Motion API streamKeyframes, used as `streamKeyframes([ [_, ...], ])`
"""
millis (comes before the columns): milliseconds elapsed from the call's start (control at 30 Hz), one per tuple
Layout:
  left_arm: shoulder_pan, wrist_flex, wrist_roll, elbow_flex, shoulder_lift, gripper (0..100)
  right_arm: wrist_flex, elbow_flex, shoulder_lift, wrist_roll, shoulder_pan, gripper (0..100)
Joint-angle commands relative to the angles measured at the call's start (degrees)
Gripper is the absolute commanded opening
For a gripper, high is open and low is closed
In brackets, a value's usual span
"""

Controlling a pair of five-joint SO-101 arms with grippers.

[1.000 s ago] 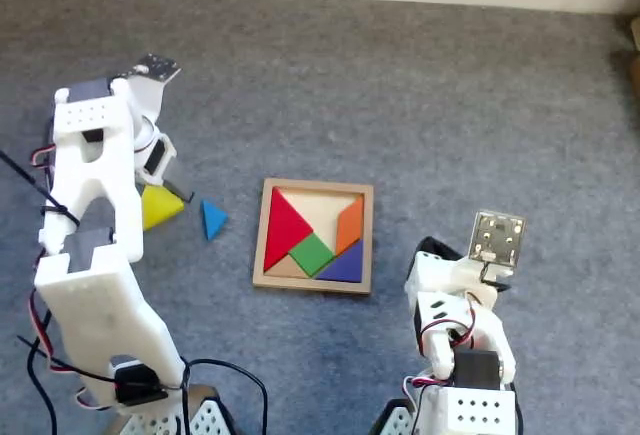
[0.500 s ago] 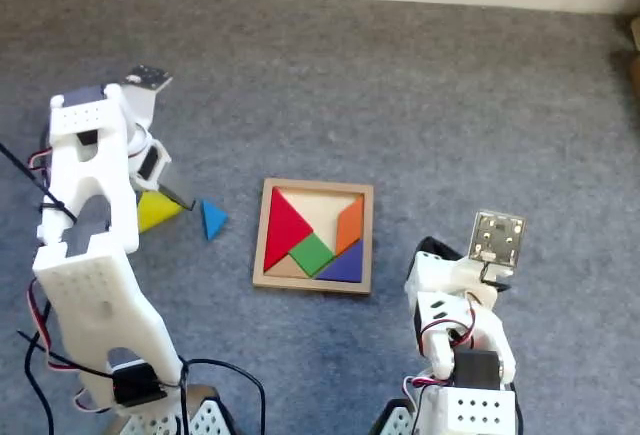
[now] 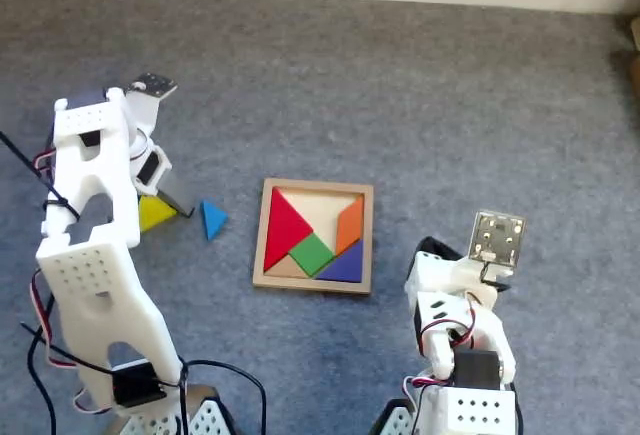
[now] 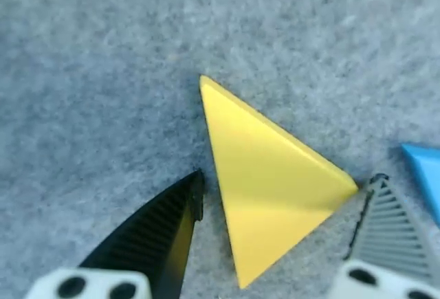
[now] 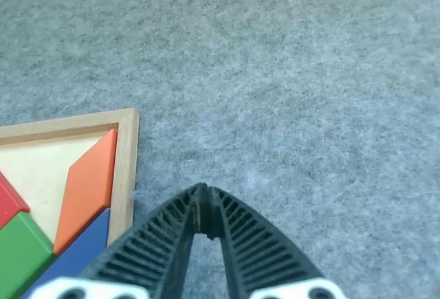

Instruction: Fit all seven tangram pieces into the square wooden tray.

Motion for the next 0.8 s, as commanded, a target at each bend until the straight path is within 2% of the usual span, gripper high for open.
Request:
streamKeyframes([
  [0, -0.57, -0.26, -0.70, -2.07, -0.04, 31, 0.13, 8.48, 0.84, -0.18, 0.57, 0.4],
  [467, 1.10, 1.05, -0.79, -1.89, -0.48, 18, 0.13, 8.48, 0.84, -0.18, 0.57, 0.4],
  [767, 4.26, 4.75, -0.53, -2.07, -0.57, 17, 0.13, 8.48, 0.84, -0.18, 0.57, 0.4],
])
